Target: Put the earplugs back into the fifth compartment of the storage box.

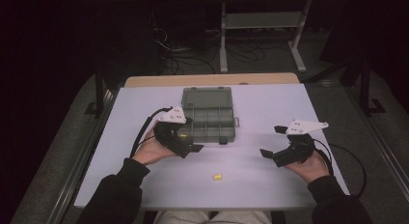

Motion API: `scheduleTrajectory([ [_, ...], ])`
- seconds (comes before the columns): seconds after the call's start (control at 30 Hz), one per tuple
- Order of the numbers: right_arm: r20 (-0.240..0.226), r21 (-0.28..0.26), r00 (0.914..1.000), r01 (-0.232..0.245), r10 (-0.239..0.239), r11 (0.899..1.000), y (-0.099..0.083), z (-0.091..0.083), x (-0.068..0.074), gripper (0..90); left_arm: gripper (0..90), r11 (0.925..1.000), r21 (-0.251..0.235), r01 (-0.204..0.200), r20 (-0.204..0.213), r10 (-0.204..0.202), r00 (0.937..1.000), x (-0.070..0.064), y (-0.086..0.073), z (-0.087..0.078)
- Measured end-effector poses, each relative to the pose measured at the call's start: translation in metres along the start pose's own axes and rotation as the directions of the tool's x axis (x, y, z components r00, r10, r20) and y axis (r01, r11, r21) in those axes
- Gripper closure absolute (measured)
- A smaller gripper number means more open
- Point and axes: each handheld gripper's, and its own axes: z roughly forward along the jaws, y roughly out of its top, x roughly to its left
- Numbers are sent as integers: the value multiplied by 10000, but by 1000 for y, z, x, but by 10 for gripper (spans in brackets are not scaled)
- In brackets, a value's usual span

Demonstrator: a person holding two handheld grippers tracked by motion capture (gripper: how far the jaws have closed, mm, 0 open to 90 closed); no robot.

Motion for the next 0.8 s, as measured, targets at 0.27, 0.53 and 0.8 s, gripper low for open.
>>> scheduleTrajectory([
  [0.27, -7, 14, 10000, 1, -1, 10000, 0, 0, 0, 0, 0, 9996, 89, -279, 355, 275, 9990, -14, -3, 10],
  [0.53, -11, 30, 10000, -4, 4, 10000, 0, 0, 0, 0, 0, 9982, 289, -527, 648, 507, 9966, -27, -8, 23],
  [0.8, -7, 44, 10000, -4, 4, 10000, 0, 0, 0, 0, 0, 9924, 756, -974, 1133, 885, 9896, -43, -11, 38],
])
